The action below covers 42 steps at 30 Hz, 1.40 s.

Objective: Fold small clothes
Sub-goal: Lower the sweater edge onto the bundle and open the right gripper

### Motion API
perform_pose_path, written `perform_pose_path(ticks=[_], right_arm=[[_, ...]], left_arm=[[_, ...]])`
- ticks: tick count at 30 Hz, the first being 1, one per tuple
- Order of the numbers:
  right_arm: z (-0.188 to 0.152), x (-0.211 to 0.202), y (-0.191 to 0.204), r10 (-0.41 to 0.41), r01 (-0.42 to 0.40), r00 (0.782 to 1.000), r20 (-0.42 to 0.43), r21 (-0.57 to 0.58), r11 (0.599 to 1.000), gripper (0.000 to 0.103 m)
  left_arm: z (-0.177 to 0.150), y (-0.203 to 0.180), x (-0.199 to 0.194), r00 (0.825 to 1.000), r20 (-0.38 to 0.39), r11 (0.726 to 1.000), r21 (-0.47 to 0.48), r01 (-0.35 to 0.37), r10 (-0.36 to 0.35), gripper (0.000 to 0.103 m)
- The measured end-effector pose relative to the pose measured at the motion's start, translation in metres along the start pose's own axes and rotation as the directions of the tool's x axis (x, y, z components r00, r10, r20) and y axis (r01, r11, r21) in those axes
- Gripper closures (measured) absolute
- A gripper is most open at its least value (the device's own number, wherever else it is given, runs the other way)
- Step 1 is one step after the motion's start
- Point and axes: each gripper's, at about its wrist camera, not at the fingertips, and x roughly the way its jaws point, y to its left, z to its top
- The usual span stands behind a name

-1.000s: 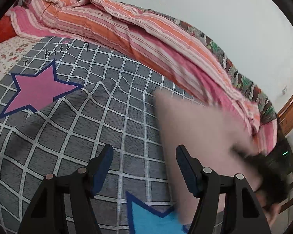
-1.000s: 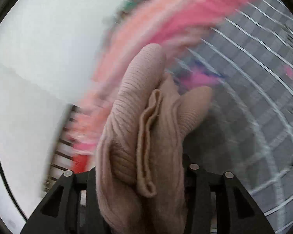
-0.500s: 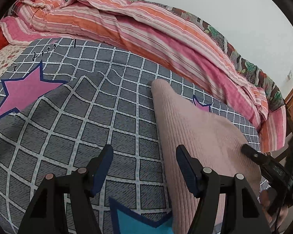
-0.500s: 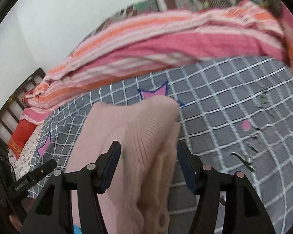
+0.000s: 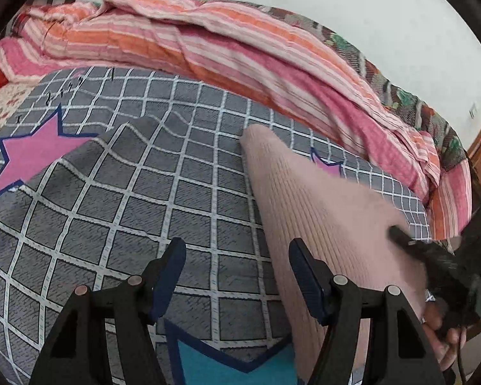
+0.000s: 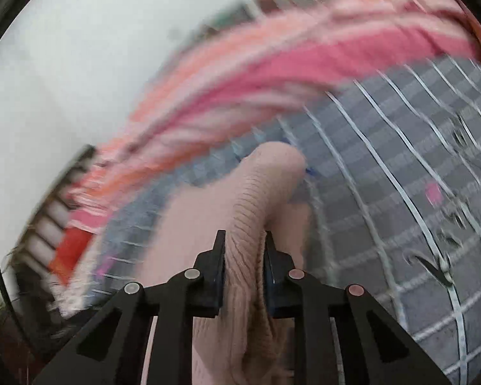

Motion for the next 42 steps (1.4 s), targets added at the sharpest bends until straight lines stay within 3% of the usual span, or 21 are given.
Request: perform_pose_path(ticks=[2, 6, 10, 13, 17, 29, 35, 42], right_arm=[[-0.001, -0.001, 0.004, -0.053, 0.053, 0.999, -0.009, -0.032, 0.998, 0.072], [-0.004, -0.013, 0.020, -0.155, 0.162, 0.986, 0.057, -0.132, 0.978, 0.069], [-0.008, -0.011, 0.017, -0.165, 0.170, 0.985, 0.041, -0.149, 0.974, 0.069], [-0.007, -0.007, 0.015, -0.185, 0.189, 0.982, 0.045, -0.160, 0.969, 0.063], [-0.013, -0.007, 0.021, -0.234, 0.242, 0.970, 0.059, -0.229, 0.943, 0.063], [-0.015, -0.001, 0.014, -0.266, 0.269, 0.963, 0.044, -0.238, 0.933, 0.058], [-0.014, 0.003, 0.015, -0.300, 0.298, 0.953, 0.033, -0.258, 0.919, 0.058], [-0.012, 0.000, 0.010, -0.281, 0.282, 0.959, 0.039, -0.232, 0.931, 0.054]], left_arm=[[-0.002, -0.006, 0.001, 1.000, -0.004, 1.000, 0.024, -0.001, 0.002, 0.038], [-0.007, -0.018, 0.001, 1.000, 0.011, 0.997, 0.070, -0.026, 0.025, 0.038], [-0.007, -0.024, -0.004, 0.999, 0.042, 0.994, 0.104, -0.038, 0.034, 0.038], [-0.007, -0.030, -0.002, 0.998, 0.044, 0.990, 0.131, -0.054, 0.048, 0.038], [-0.009, -0.035, 0.000, 0.996, 0.048, 0.987, 0.145, -0.076, 0.070, 0.038], [-0.017, -0.052, 0.012, 0.982, 0.067, 0.955, 0.229, -0.190, 0.179, 0.034], [-0.018, -0.054, 0.011, 0.978, 0.086, 0.949, 0.239, -0.205, 0.189, 0.034], [-0.019, -0.052, 0.007, 0.982, 0.082, 0.959, 0.215, -0.186, 0.172, 0.034]])
